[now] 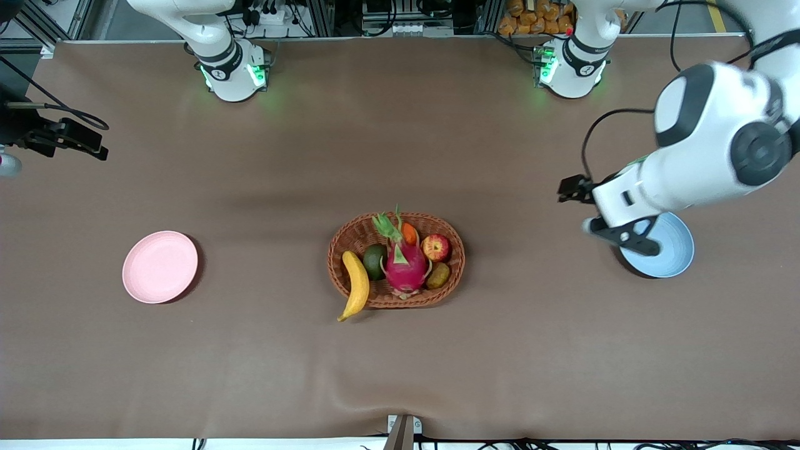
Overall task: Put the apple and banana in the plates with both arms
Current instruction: 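Lower the left gripper to the red apple while the right gripper reaches out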
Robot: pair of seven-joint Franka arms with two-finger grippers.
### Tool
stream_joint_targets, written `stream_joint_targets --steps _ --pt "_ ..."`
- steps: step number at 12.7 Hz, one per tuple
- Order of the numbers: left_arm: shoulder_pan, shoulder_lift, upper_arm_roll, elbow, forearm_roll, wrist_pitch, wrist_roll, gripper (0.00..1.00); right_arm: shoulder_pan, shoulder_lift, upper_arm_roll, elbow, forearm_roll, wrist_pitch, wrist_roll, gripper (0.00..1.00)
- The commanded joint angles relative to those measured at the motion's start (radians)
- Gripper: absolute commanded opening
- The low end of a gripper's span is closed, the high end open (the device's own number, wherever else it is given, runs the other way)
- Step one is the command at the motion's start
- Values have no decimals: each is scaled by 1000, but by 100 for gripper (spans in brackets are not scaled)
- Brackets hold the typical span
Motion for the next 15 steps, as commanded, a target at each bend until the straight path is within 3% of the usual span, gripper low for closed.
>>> stream_joint_targets --steps 1,9,13,15 --pt "6 61 -48 12 -24 54 25 100 -10 1 4 -6 10 9 -7 100" --pt "-45 245 -155 7 -46 330 103 100 -16 23 1 -55 10 53 -7 100" --pt "-101 305 -172 -1 -77 456 102 100 -10 54 1 -69 13 104 -16 100" --pt "-109 332 -174 -2 -77 497 102 100 -16 72 -1 -69 64 116 -44 100"
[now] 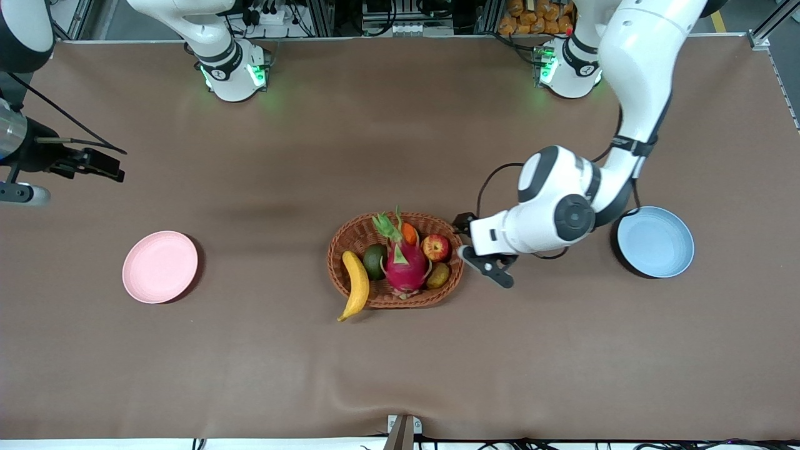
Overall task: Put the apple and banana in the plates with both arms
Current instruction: 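Lower the left gripper to the red apple while the right gripper reaches out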
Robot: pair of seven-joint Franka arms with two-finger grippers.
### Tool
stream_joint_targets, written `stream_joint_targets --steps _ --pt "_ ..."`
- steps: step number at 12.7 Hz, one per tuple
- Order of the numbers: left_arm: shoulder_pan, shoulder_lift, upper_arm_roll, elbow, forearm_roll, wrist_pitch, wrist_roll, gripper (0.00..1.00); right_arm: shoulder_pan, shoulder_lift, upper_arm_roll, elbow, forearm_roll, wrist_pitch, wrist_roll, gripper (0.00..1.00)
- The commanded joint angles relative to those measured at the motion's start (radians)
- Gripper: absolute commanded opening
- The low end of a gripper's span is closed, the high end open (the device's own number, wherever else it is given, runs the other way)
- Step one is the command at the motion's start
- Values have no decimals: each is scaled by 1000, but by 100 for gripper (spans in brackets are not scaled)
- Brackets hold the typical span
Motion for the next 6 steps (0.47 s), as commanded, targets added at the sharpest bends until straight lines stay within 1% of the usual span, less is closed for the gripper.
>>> stream_joint_targets --steps 1,4,6 --pt "-8 27 -2 4 -19 57 17 100 -15 20 5 0 61 22 -42 100" --pt "-22 65 -11 4 -19 126 19 100 -6 46 7 0 61 38 -43 100" --pt "-31 82 -11 4 -19 148 19 100 9 86 10 0 76 65 -54 100"
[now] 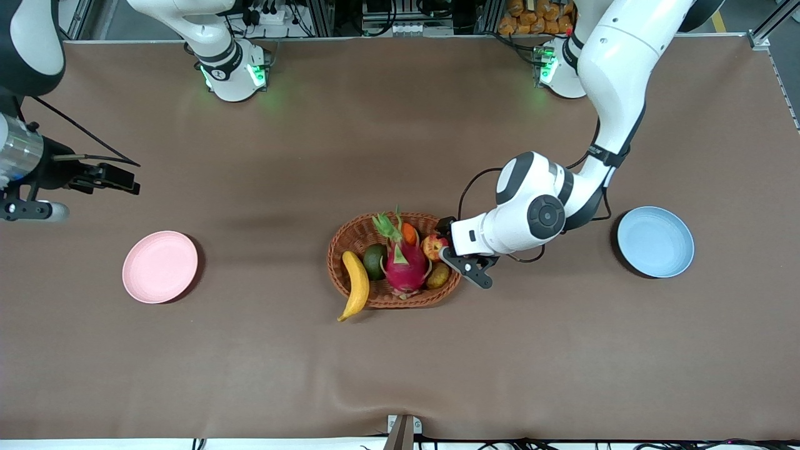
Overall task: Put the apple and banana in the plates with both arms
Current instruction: 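Lower the left gripper to the red apple while the right gripper reaches out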
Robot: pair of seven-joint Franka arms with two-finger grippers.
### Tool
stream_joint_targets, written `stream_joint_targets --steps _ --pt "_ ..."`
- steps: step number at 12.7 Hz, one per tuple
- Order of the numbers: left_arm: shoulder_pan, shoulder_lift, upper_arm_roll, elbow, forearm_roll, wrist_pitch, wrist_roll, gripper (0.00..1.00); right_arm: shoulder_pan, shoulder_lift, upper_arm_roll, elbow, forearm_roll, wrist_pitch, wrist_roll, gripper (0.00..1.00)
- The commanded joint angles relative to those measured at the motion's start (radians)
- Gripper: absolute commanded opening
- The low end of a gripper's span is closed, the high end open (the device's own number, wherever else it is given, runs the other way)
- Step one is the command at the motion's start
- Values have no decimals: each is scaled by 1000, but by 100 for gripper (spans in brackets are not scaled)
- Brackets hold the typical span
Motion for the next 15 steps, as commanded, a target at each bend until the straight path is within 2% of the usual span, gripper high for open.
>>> stream_joint_targets --steps 1,4,8,11,15 --pt "-12 20 -2 5 -19 30 17 100 18 53 7 3 55 48 -28 100" --pt "-16 26 -13 5 -21 41 17 100 60 115 7 11 161 136 -28 100" --pt "-39 50 -13 4 -30 85 7 100 120 165 9 12 171 257 -27 100" --pt "-48 57 -11 2 -33 99 3 100 120 178 7 12 226 283 -27 100" --pt "-67 70 -11 -33 -35 176 2 100 163 241 9 20 276 418 -27 100"
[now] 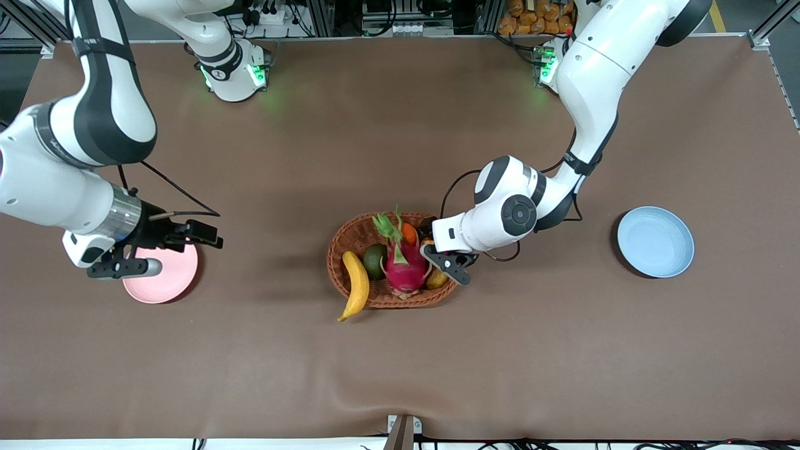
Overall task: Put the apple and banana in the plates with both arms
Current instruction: 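Close the left gripper on the apple while the right gripper nears the banana, then carry the apple onto the blue plate while the right gripper grasps the banana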
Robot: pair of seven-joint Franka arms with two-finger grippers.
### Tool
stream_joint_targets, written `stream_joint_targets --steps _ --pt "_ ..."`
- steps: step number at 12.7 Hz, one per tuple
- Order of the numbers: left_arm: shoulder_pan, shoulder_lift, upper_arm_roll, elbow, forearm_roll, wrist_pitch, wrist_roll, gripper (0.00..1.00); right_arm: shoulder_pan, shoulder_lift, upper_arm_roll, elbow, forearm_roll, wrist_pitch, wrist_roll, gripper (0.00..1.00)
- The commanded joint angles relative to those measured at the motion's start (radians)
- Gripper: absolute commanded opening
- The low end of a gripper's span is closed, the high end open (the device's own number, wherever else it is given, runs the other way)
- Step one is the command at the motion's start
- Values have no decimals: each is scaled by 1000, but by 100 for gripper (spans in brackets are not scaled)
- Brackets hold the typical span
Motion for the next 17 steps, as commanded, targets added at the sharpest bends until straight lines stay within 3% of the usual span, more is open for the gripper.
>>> stream_joint_targets --steps 1,5,7,8,9,11,17 --pt "-25 15 2 -14 -26 51 0 100 44 55 -7 20 29 83 -8 100" --pt "-25 19 5 -22 -25 62 2 97 78 90 -6 20 29 161 -6 100" --pt "-21 16 5 -26 -14 62 14 63 103 122 -6 20 29 227 0 100" --pt "-18 15 5 -26 -14 60 14 41 121 141 -6 20 30 258 5 100" --pt "-14 12 5 -26 -14 57 7 28 129 162 -6 20 30 301 5 100" --pt "-8 -16 5 -31 -14 34 -12 21 152 191 -6 20 30 355 6 100" --pt "25 -189 2 -26 -20 -242 -108 22 207 244 -7 20 107 454 6 100"
